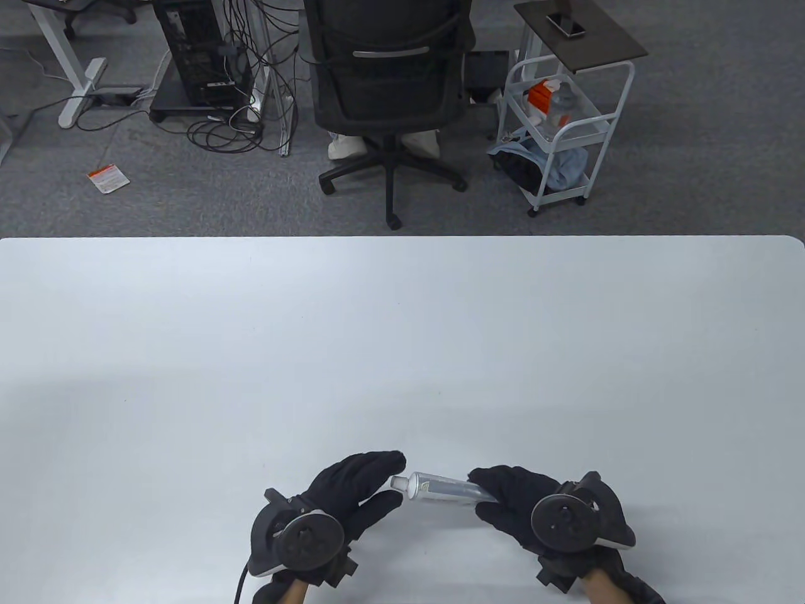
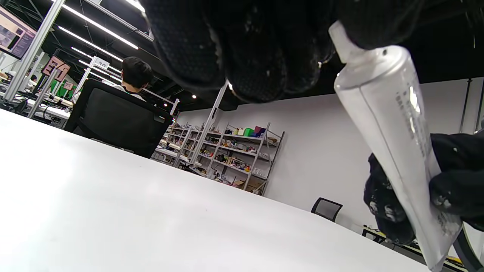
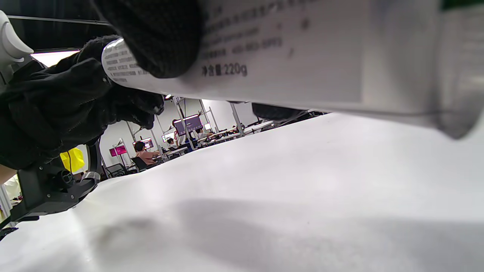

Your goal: Unscrew tube cap from toothpaste tube

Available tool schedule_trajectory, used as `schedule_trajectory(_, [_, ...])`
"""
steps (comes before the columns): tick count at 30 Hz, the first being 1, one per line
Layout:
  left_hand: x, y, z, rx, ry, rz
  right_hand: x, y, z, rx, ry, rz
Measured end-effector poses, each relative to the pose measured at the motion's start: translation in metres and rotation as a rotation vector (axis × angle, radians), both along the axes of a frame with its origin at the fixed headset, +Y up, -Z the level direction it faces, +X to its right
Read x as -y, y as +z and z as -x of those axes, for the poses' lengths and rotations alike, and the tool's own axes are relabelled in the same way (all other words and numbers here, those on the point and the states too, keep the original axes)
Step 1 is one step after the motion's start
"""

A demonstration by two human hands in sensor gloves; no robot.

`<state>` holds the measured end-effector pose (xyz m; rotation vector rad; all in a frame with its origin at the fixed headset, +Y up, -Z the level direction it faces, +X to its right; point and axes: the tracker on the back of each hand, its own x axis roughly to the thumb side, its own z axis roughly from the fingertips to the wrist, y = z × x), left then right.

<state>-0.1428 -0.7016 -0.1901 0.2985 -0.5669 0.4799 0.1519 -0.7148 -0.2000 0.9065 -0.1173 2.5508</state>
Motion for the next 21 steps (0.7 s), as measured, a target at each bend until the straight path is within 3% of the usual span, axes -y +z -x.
schedule_trajectory(13, [0.0048, -0.0016, 0.0018, -0.04, 0.04, -0.002, 0.0012, 0.0018, 0.004, -0.017, 0.022, -0.003])
schedule_trajectory(21, [0.0009, 0.0, -0.0001, 0.007, 0.001, 0.009, -0.0003, 0.0011, 0.0011, 0.007, 0.014, -0.01])
